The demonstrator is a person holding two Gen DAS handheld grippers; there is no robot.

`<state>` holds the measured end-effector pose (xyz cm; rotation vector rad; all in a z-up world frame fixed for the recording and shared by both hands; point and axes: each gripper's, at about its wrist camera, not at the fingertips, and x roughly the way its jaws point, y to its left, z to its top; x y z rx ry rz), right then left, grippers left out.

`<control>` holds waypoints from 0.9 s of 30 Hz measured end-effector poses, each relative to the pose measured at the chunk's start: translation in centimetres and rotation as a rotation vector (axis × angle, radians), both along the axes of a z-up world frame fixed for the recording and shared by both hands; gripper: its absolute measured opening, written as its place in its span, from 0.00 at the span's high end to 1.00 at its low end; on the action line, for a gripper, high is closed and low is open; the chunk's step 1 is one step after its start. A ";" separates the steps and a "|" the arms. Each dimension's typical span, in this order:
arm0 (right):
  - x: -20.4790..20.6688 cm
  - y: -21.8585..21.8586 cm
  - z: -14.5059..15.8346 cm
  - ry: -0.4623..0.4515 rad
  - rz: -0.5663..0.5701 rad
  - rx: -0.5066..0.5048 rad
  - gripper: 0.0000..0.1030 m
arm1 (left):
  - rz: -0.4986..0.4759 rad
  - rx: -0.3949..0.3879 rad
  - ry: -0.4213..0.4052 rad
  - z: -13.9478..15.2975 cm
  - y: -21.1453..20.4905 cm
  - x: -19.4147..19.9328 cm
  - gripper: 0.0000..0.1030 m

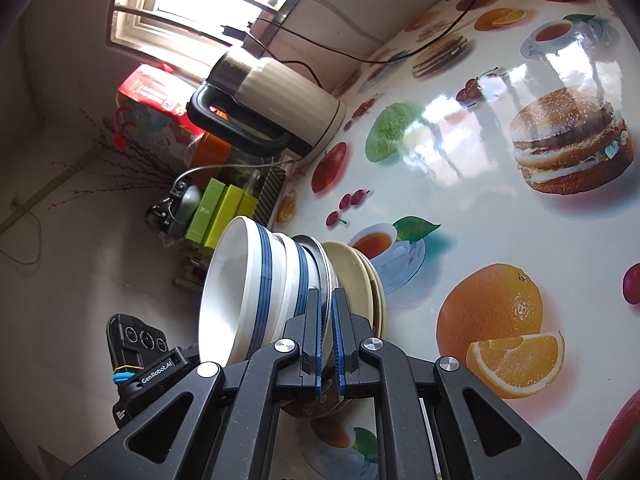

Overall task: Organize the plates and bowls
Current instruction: 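Lower the white bowl stack onto the cream plates with both grippers, then open both grippers to release the bowls on the plates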

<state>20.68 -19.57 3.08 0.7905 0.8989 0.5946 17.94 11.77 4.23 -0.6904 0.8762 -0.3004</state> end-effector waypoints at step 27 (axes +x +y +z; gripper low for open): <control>-1.8 0.2 2.1 -0.085 -0.005 -0.163 0.76 | -0.007 0.113 -0.034 1.7 -0.8 -1.7 0.92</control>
